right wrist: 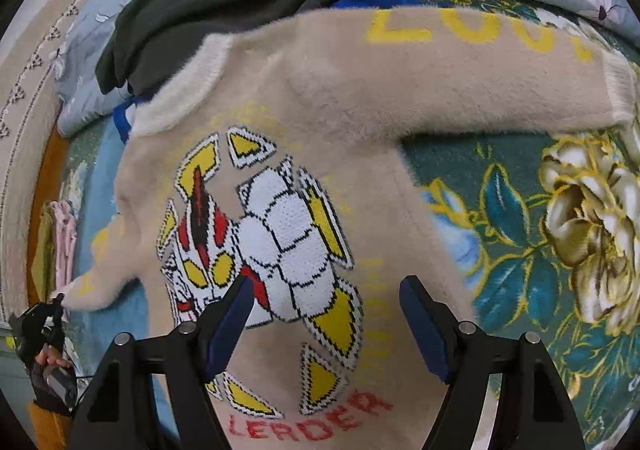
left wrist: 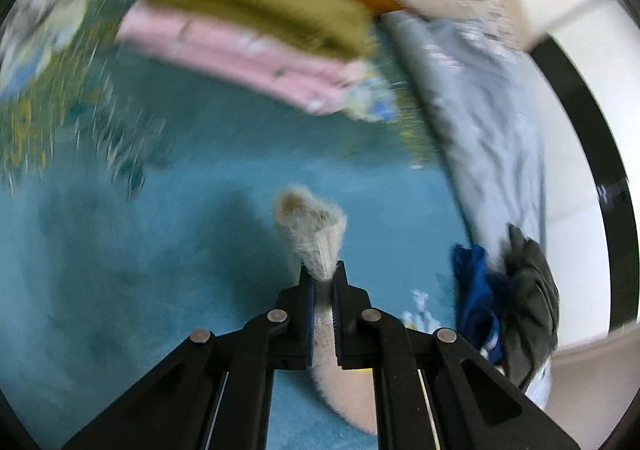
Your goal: Fold clothes
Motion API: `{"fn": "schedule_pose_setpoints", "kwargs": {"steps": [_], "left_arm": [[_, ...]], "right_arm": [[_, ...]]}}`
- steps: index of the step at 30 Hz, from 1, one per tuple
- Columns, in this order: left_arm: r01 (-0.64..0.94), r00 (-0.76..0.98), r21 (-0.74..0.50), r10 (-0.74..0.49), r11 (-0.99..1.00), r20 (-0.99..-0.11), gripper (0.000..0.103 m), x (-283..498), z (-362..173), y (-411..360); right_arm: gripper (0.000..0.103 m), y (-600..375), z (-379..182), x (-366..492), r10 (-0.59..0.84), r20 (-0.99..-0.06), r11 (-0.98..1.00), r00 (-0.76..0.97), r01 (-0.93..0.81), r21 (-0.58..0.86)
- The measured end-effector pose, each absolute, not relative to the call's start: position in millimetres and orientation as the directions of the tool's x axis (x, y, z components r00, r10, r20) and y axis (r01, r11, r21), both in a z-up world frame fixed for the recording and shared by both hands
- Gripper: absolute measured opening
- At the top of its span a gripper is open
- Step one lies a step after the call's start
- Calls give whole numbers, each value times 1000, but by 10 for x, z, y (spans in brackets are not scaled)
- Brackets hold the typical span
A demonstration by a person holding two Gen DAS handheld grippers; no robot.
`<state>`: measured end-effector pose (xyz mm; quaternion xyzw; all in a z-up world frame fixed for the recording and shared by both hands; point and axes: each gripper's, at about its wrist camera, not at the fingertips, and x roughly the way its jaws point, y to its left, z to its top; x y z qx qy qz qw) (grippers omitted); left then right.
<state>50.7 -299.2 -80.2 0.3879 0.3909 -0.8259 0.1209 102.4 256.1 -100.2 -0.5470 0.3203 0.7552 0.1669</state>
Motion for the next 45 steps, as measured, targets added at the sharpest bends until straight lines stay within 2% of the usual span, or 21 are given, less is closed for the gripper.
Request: {"fn": "schedule_pose_setpoints", "kwargs": {"steps": [5, 11, 16, 20, 26, 30, 42, 43, 44, 45], "left_arm": [[404, -755, -574, 96, -712, -649, 7, 805, -253, -2812], [268, -844, -592, 112, -760, -525, 6, 723, 506, -2467], [118, -857, -576, 210, -809, -470, 6, 577, 909, -1788], [10, -810, -507, 291, -862, -509, 6, 391, 924, -1079], [-41, -699, -549, 417, -835, -581, 6, 74, 657, -246], [-136, -594, -477, 457, -869, -662, 6, -5, 400, 430], [-137, -429, -436, 450, -890, -783, 8, 90, -253, 932], [-138, -415, -432, 448, -891, -792, 10, 98, -307, 974], [-138, -400, -429, 446, -893, -801, 22, 105, -361, 1015], [-139, -385, -425, 444, -894, -809, 41, 113, -416, 1057]], "right_arm": [[78, 2626, -1042, 1057, -106, -923, -728, -371, -603, 326], [78, 2731, -1111, 1130, -147, -904, -696, -402, -607, 383], [78, 2844, -1146, 1239, -157, -888, -673, -432, -612, 416], [78, 2908, -1161, 1298, -161, -882, -663, -443, -613, 429], [78, 3028, -1197, 1392, -158, -875, -636, -457, -631, 444], [78, 3109, -1218, 1451, -161, -868, -609, -471, -644, 462], [78, 3297, -1275, 1612, -151, -866, -573, -477, -672, 470], [78, 3307, -1265, 1609, -145, -866, -577, -479, -670, 468], [78, 3327, -1272, 1624, -143, -866, -579, -480, -669, 466], [78, 3340, -1275, 1628, -142, -866, -579, -480, -669, 466]]}}
